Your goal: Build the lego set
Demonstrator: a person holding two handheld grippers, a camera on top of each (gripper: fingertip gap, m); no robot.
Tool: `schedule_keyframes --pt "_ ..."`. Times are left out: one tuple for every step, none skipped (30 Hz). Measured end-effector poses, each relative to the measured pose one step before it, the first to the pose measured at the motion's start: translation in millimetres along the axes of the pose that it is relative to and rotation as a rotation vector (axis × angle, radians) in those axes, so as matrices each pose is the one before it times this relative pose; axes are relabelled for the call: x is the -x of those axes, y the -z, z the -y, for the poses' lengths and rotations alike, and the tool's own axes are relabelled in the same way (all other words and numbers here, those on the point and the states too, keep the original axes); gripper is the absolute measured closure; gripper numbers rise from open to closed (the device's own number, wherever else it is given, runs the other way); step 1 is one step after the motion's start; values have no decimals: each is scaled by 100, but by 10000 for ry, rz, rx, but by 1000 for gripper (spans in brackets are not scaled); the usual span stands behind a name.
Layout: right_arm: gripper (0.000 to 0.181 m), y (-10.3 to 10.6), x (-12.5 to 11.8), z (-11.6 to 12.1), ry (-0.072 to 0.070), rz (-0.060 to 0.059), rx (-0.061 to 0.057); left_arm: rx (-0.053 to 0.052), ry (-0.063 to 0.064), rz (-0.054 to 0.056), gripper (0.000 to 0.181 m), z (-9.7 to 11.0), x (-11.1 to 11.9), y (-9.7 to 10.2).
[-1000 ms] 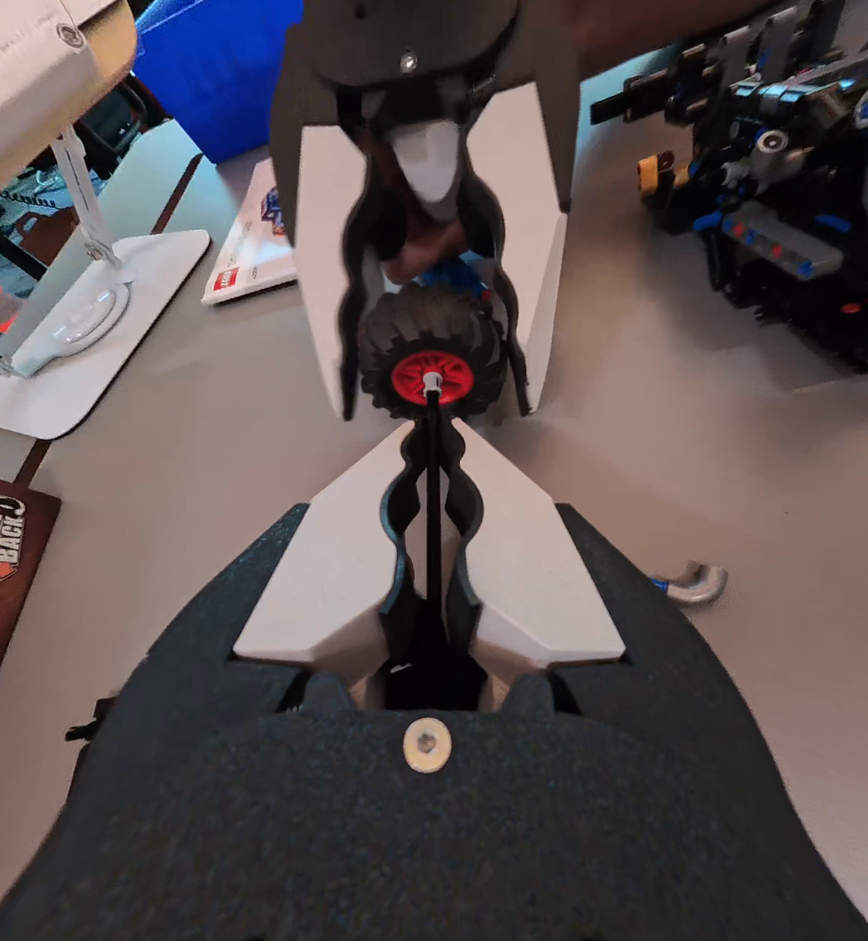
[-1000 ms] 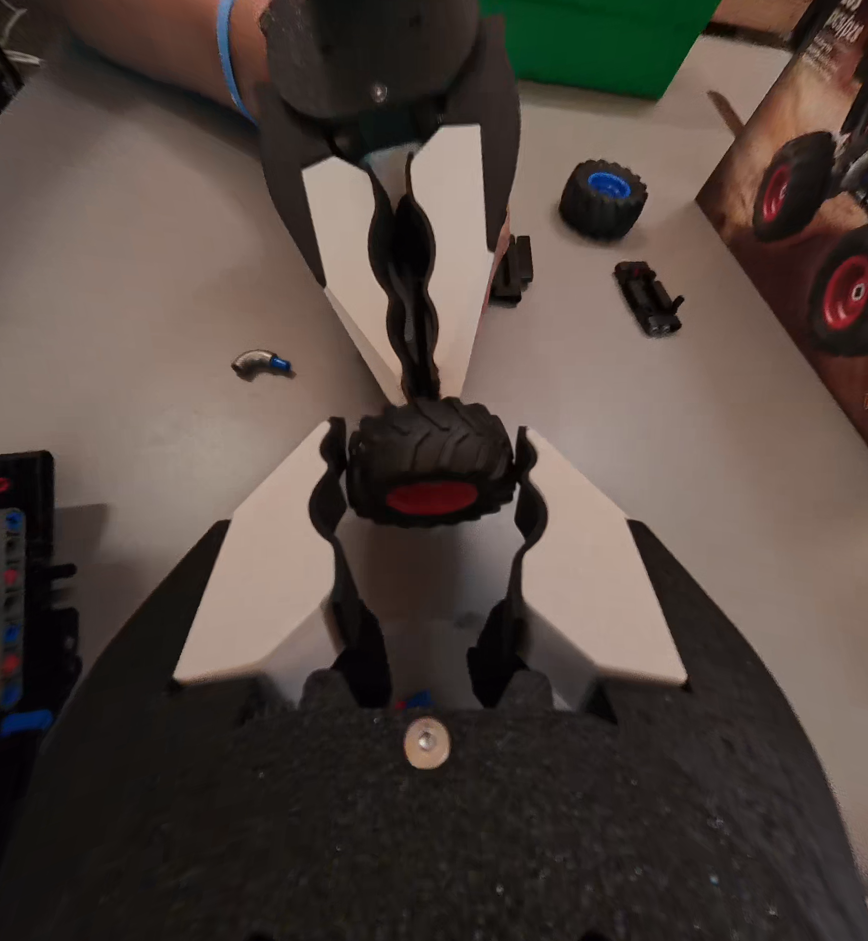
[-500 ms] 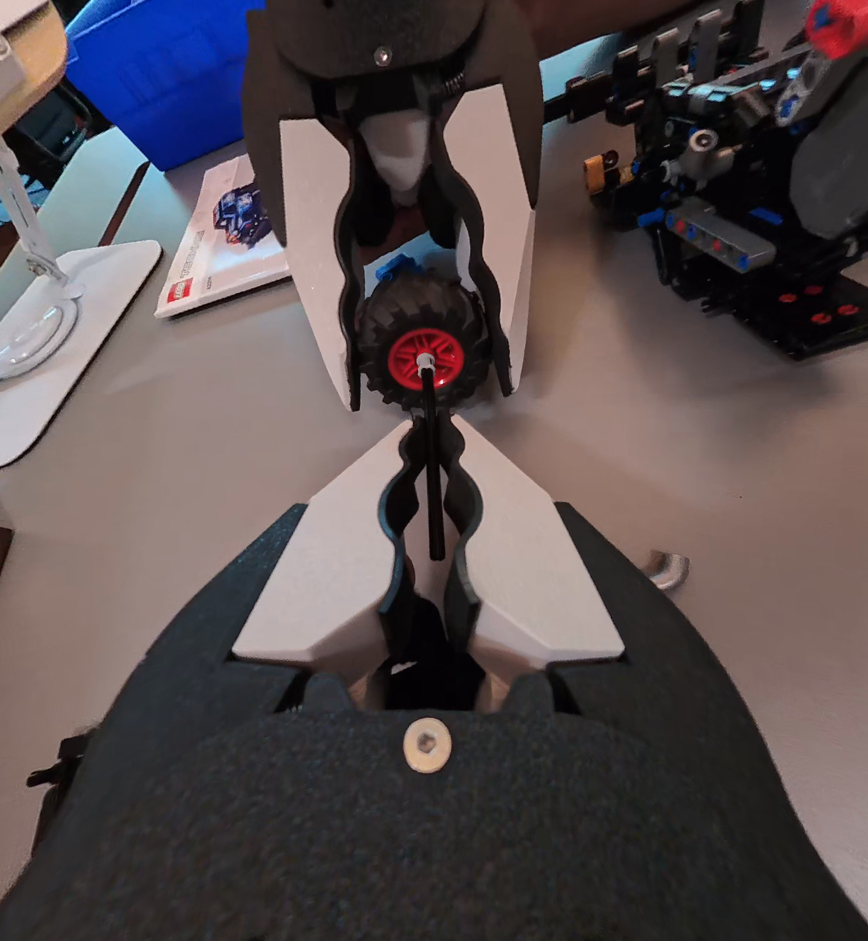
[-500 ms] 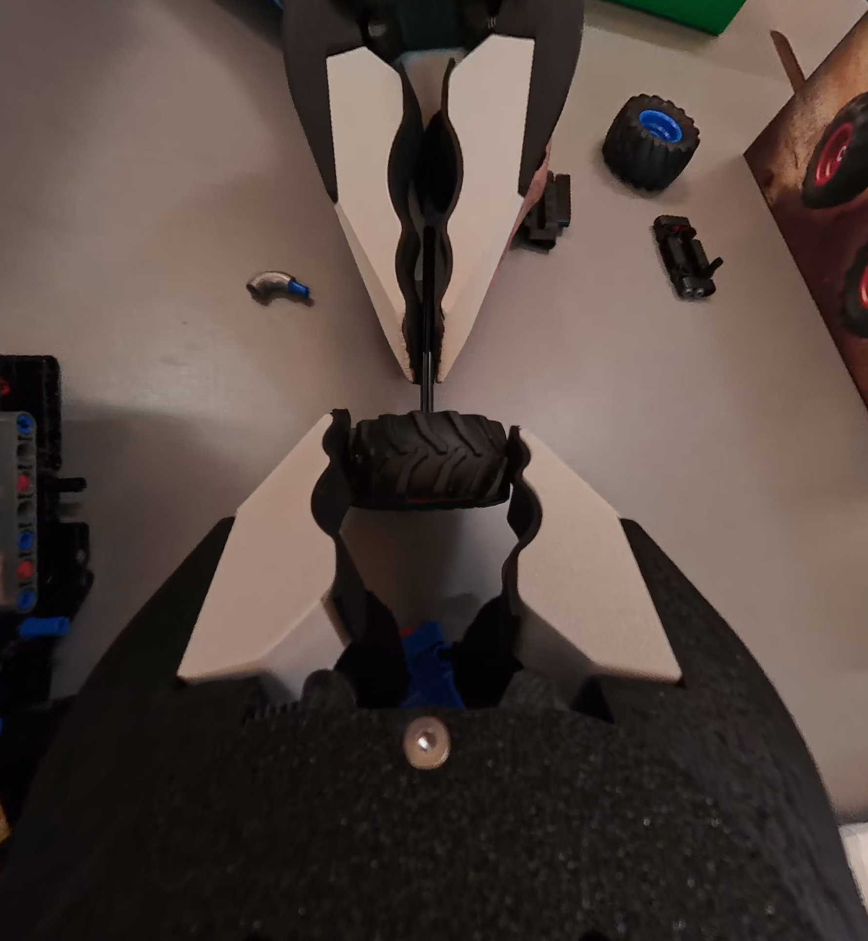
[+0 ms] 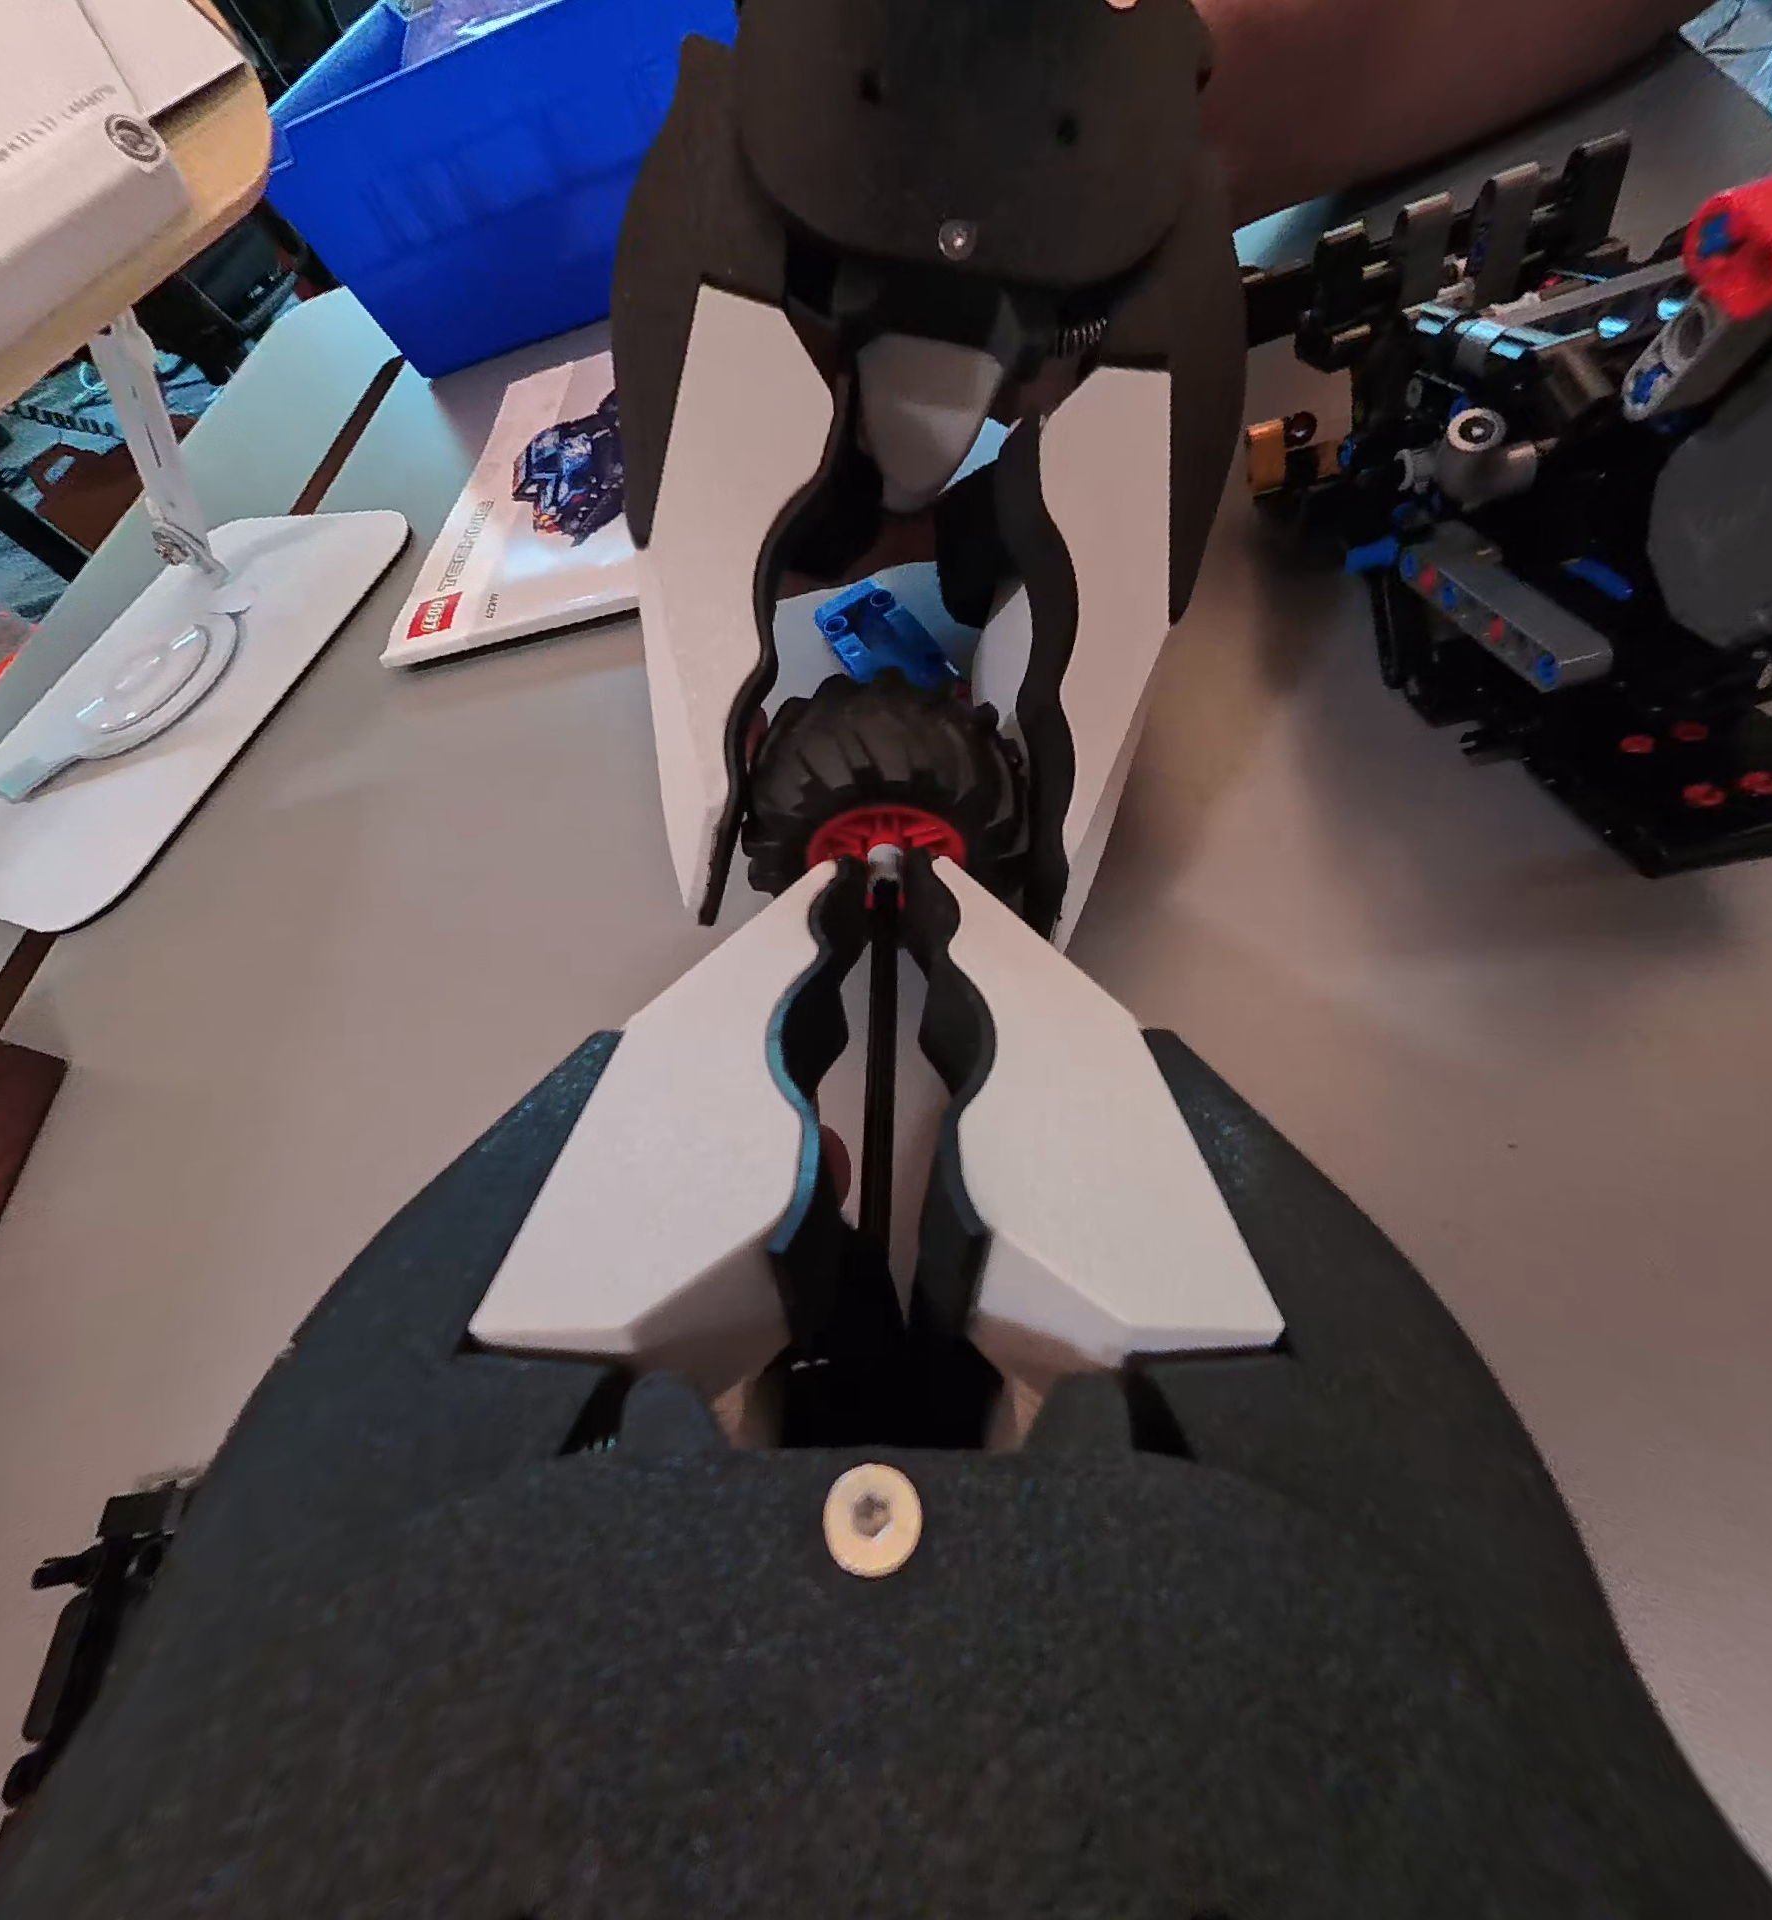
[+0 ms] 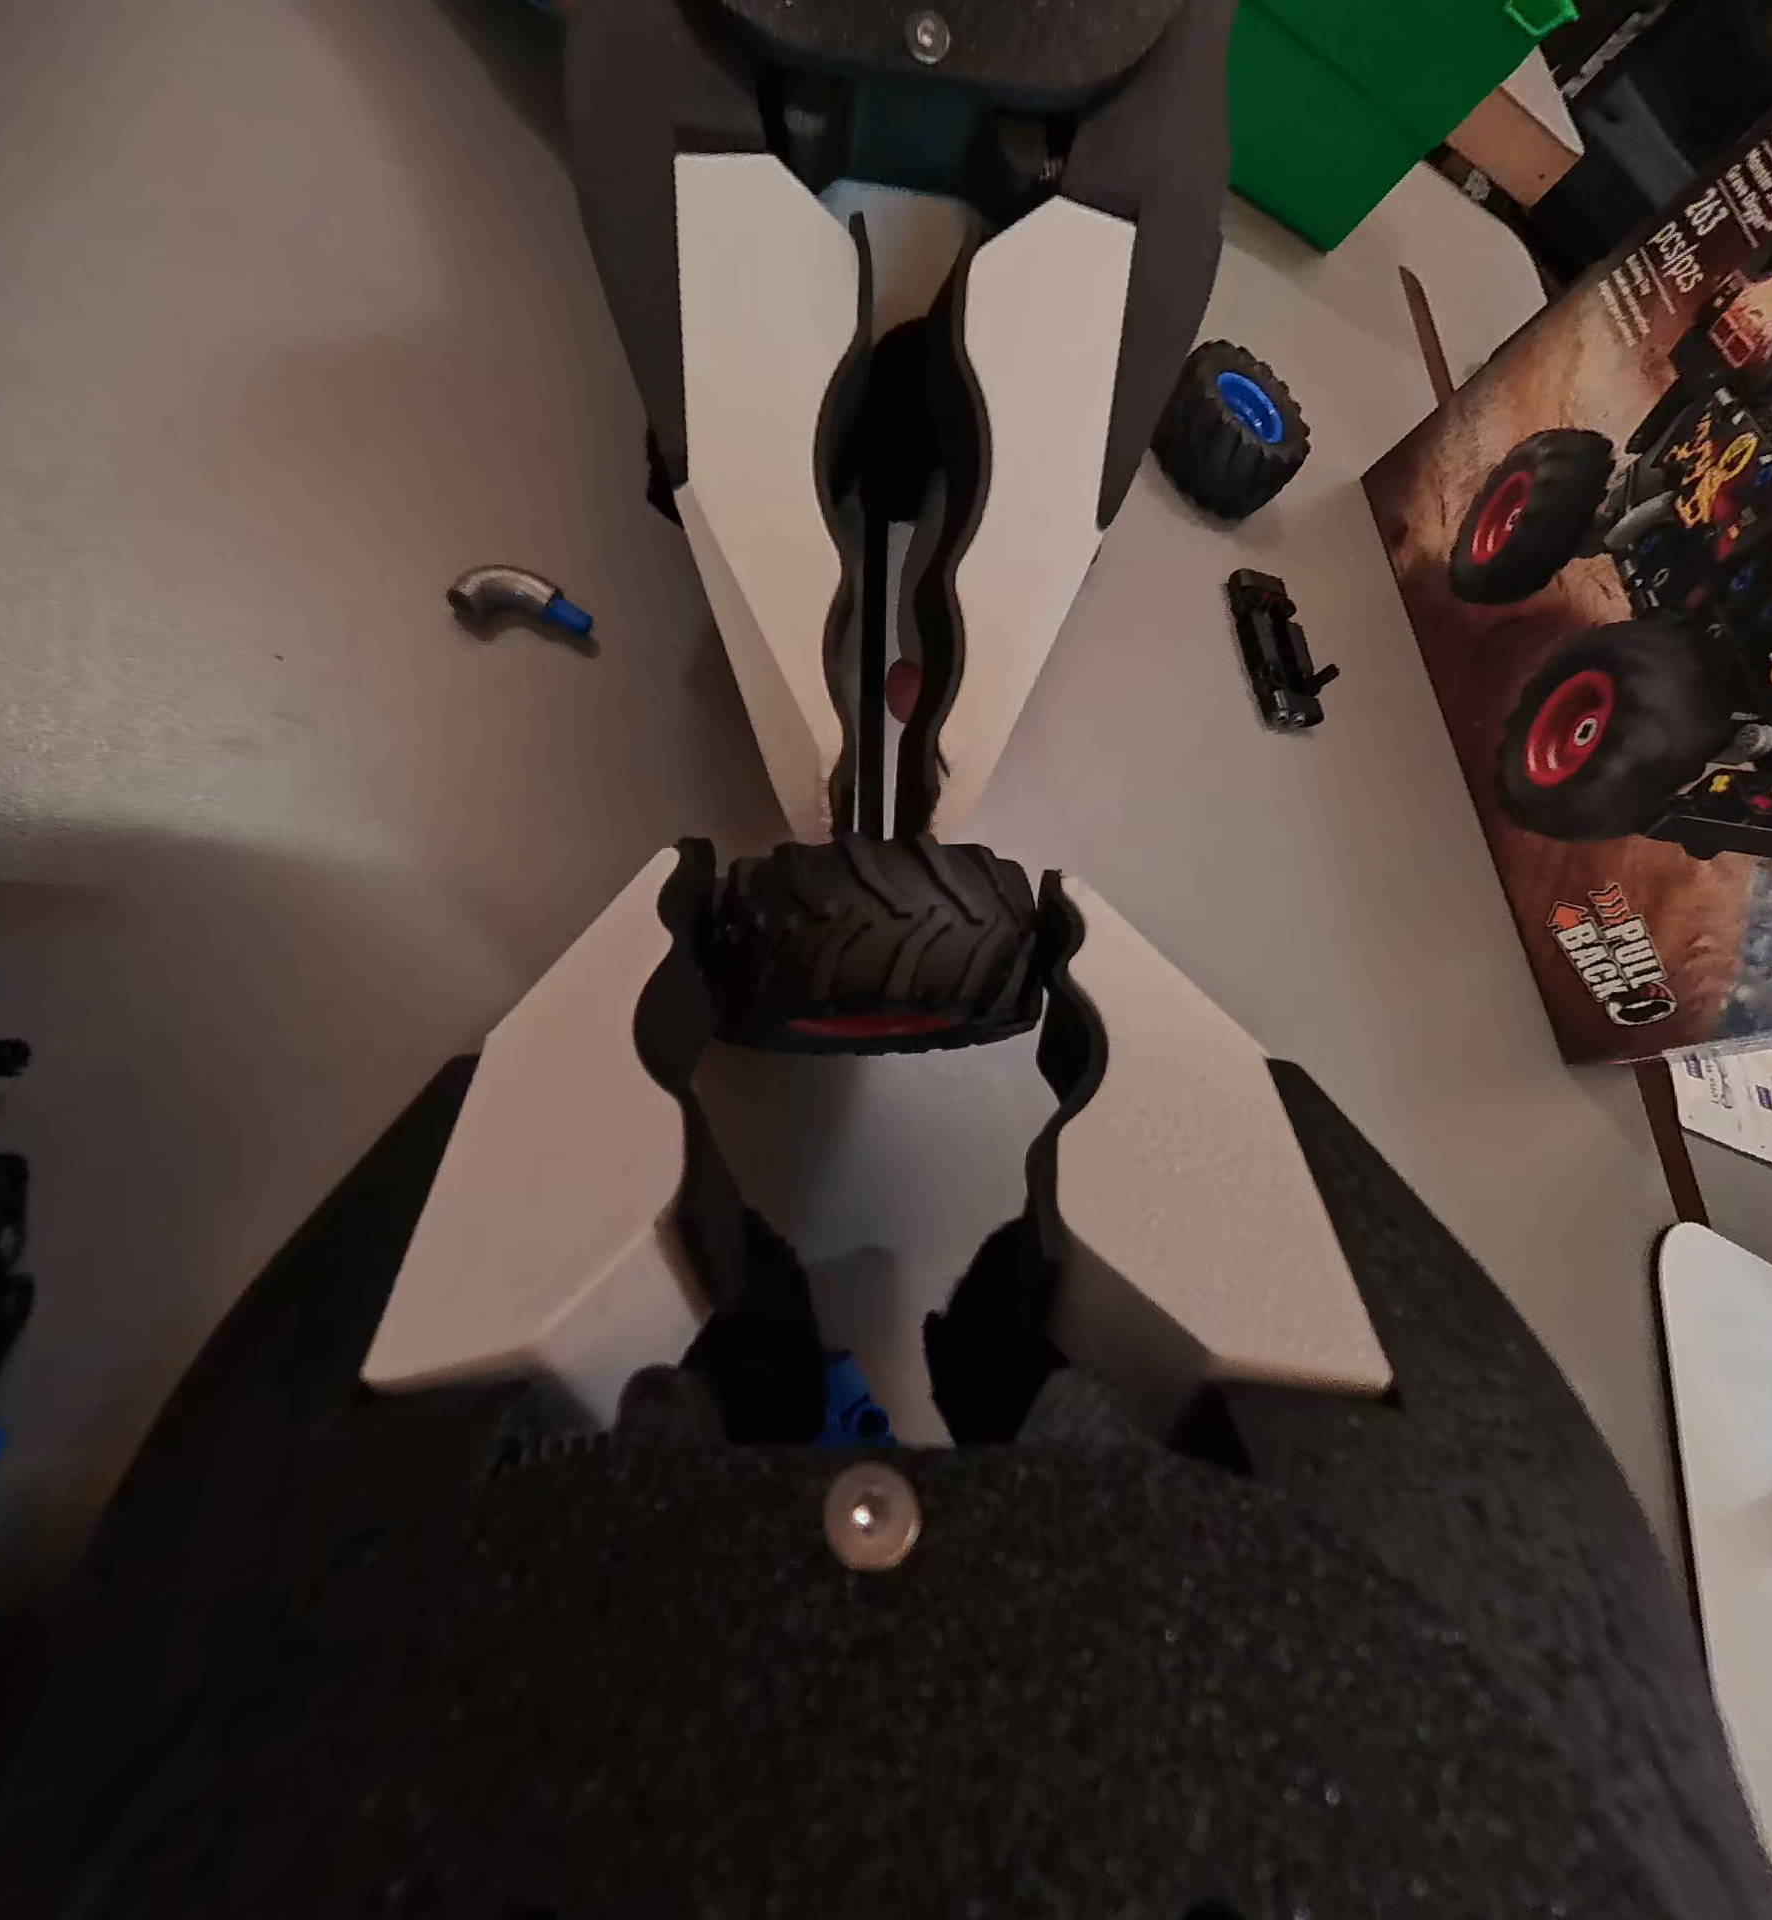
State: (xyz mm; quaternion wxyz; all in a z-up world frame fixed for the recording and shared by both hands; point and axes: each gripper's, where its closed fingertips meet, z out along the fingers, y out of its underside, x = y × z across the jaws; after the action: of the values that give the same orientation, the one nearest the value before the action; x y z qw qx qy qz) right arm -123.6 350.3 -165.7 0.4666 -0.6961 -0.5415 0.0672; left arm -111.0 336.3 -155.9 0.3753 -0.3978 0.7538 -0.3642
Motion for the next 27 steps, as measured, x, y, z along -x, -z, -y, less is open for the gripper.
schedule_keyframes --pt "119 -26 29 -31 44 -45 12 22 -73 15 174 -25 -62 -22" --pt "119 -19 31 -13 30 -10 -20 -10 -92 37 175 14 -50 9" --pt "119 -1 124 -14 -31 96 -20 -19 -99 23 175 29 -77 9" --pt "119 22 73 -70 1 72 -6 -8 -36 5 176 16 -25 3" --pt "119 29 18 -8 49 7 -53 -92 69 1 177 115 75 58" --pt "120 -34 62 -566 91 28 290 -263 173 -110 181 326 31 249" --pt "118 19 -353 -1398 376 -244 641 -243 313 -155 181 232 114 424" --pt "119 559 -264 239 -75 -110 -485 -21 322 48 181 -183 453 401" --pt "119 526 -377 49 -563 13 -185 84 85 134 181 -327 447 274" --pt "119 511 -114 445 -344 119 -308 25 -44 94 181 -136 204 117" --pt "119 299 -238 197 35 -115 2 -84 -33 72 181 150 83 -30" --pt "119 -14 -99 -154 305 -144 254 -32 -54 57 181 103 33 -152" --pt "118 -179 187 -75 332 -52 159 125 -65 27 180 -102 -2 -251" --pt "118 -262 301 125 171 7 -25 140 -53 67 177 -133 60 -238" --pt "118 -341 392 146 41 88 -40 41 -76 -2 171 14 -73 -191" --pt "118 -350 298 64 110 50 74 84 -107 -125 160 -45 -280 -195" --pt "118 -298 108 169 228 -75 54 165 -129 -105 156 -174 -284 -227" --pt "118 -233 36 246 190 -77 47 137 -187 -165 159 -144 -417 -181" --pt "118 -189 16 337 69 -43 -2 76 -203 -174 167 -56 -460 -125" --pt "118 -180 2 309 36 -47 -4 42 -149 -19 172 -5 -213 -77" --pt "118 -145 55 11 136 -19 131 62 -95 34 174 -73 -74 -50" --pt "118 -106 -46 -146 193 -106 147 87 -25 58 174 -118 41 -52" --pt "118 -70 -92 -102 155 -132 99 71 2 71 174 -88 92 -67" --pt "118 -76 4 -92 118 -61 107 85 -24 53 174 -107 33 -84" --pt "118 -108 62 -170 153 -43 181 129 -44 48 174 -154 17 -119" --pt "119 -107 -16 -204 204 -128 215 123 -84 101 174 -147 34 -119" --pt "119 40 -23 102 102 -98 -21 36 -122 105 175 -42 6 -49"
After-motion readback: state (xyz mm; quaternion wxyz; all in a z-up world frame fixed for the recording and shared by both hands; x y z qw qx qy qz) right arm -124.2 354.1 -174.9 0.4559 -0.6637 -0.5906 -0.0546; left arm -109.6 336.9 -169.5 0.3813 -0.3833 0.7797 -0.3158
